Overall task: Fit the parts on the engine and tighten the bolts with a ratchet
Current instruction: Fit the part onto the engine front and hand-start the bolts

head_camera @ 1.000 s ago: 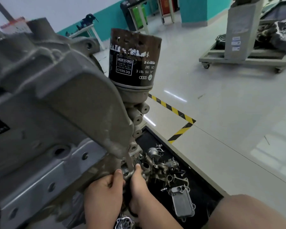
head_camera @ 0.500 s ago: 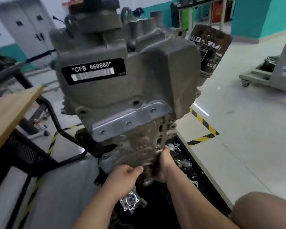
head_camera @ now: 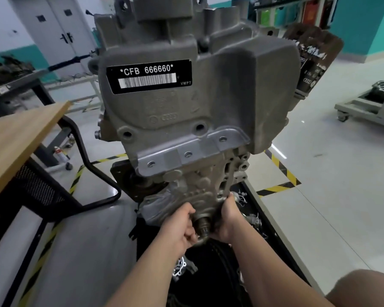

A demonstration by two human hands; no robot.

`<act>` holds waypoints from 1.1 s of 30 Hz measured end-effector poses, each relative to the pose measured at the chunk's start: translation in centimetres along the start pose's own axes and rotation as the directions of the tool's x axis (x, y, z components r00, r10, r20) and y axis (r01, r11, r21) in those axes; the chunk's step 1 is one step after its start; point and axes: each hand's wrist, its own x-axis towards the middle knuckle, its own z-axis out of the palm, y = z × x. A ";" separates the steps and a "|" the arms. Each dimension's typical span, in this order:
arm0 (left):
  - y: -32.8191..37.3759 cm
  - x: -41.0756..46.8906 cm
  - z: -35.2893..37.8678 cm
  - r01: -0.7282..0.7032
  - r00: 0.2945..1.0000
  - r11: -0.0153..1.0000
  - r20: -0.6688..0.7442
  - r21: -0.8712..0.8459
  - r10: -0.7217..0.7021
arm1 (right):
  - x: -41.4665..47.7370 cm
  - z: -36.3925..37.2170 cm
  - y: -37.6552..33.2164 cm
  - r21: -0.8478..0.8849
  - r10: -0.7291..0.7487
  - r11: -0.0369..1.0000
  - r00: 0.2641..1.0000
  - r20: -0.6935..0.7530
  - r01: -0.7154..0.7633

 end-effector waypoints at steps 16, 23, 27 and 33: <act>1.2 3.0 -8.0 -0.111 0.969 0.865 -0.140 0.490 0.204 | 0.4 0.1 0.0 0.080 -0.020 0.997 0.999 -0.036 0.022; 1.9 2.9 -8.2 -0.121 0.969 0.857 -0.129 0.501 0.212 | -0.2 0.0 -0.1 0.121 0.007 0.993 1.000 0.025 -0.010; 2.0 2.1 -7.9 -0.128 0.978 0.861 -0.081 0.492 0.192 | -0.8 0.2 -0.1 0.130 -0.010 0.992 1.000 -0.012 0.011; -0.9 0.9 -5.6 0.059 0.991 0.603 0.028 0.795 -0.134 | -0.6 0.2 -0.2 0.027 -0.002 1.000 0.997 -0.080 0.004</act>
